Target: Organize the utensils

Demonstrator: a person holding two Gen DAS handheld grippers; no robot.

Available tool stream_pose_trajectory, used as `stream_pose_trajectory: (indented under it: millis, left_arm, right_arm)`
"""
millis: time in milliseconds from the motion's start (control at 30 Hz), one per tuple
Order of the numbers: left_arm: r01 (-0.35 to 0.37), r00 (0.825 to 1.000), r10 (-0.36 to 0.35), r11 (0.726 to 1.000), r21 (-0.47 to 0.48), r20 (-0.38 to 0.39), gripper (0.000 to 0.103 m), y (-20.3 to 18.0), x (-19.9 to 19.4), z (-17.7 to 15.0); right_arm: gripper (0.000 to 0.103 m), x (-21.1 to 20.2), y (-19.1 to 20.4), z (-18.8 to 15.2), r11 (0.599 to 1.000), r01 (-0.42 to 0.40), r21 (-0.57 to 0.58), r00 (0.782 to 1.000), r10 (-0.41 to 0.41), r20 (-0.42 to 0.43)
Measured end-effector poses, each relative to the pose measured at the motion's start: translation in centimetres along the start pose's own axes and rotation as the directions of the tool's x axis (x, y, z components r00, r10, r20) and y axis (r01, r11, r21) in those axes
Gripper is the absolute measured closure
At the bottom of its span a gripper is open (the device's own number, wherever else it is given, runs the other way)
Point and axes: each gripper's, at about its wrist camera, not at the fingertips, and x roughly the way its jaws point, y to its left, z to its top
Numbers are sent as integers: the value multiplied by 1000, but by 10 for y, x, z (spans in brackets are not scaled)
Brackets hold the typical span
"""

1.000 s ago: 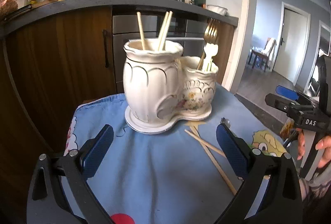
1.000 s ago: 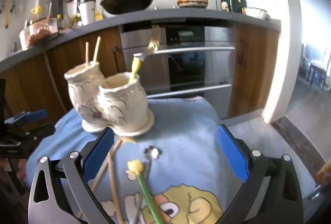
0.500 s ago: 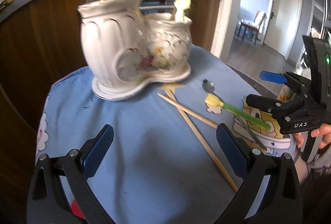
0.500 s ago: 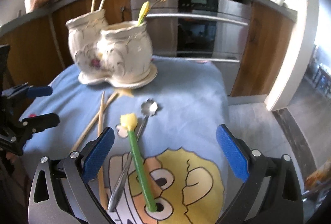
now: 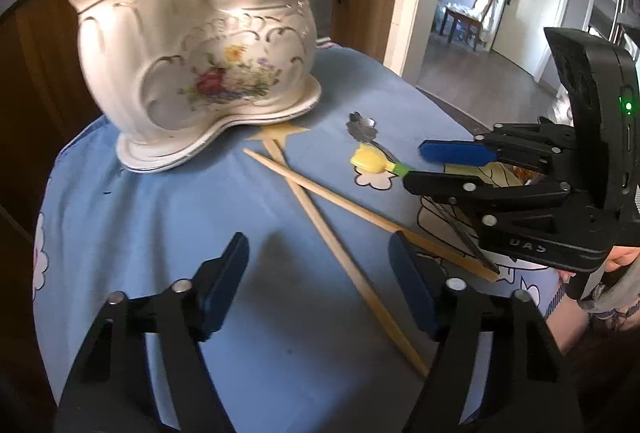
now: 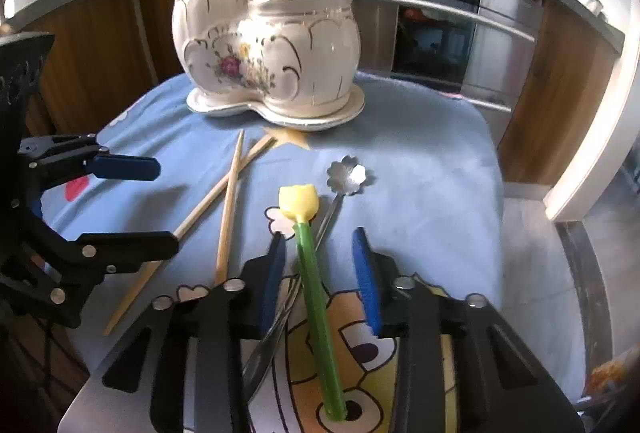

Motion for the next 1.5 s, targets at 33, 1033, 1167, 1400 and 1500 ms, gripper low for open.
stream_pose_trajectory:
  millis: [33, 1033, 1167, 1400, 1500]
  left_arm:
    - [-2, 1000, 2, 1000, 3, -11, 42, -1, 2, 0]
    - [-80, 994, 79, 997, -19, -80, 97, 31, -15, 6]
    - [-103, 993, 102, 994, -21, -51, 97, 40, -31, 4]
    - [-134, 991, 134, 990, -41, 9, 97, 56, -56, 6]
    - [-138, 989, 140, 989, -44, 40, 97, 57, -66, 9]
  right_arm:
    - [76, 0, 0, -1, 1000, -1, -1, 1000, 1, -3]
    - [93, -19, -3, 3, 1000, -7, 29, 997, 5, 77]
    - [93, -23, -2, 5, 999, -7, 34, 995, 3, 96]
    - [93, -33, -4, 9, 999, -1, 49, 989, -6, 147]
    - [93, -39, -5, 10, 998, 1, 55, 986, -10, 166]
